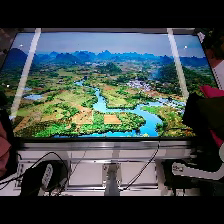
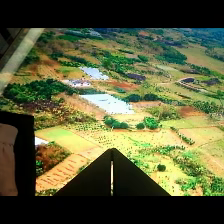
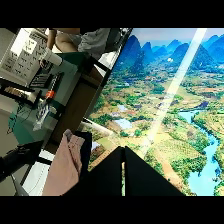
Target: Fold the clothes and pants, and hang the long-sleeved shirts on hangers.
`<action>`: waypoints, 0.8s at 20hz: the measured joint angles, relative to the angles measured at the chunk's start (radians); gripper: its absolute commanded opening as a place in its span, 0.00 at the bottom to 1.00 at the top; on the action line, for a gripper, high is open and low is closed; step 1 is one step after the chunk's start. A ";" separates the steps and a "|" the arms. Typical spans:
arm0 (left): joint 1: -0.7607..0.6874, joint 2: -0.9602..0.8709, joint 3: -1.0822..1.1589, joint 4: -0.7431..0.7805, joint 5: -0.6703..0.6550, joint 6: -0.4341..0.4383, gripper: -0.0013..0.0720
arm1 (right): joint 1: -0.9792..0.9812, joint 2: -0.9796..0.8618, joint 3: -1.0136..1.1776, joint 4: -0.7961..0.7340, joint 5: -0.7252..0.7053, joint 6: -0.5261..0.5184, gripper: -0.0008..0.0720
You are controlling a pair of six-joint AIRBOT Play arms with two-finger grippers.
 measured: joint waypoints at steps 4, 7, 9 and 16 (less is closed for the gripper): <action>0.000 -0.005 0.000 0.027 -0.006 0.000 0.03 | 0.000 0.000 0.000 0.000 0.000 0.000 0.04; 0.000 -0.033 -0.005 0.095 -0.052 0.000 0.03 | 0.000 0.000 0.000 0.000 0.000 0.000 0.04; 0.000 -0.066 -0.021 0.162 -0.094 0.000 0.03 | 0.000 0.000 0.000 0.000 0.000 0.000 0.04; 0.020 -0.240 -0.080 0.419 -0.224 0.004 0.44 | 0.000 0.000 0.000 0.000 0.000 0.000 0.04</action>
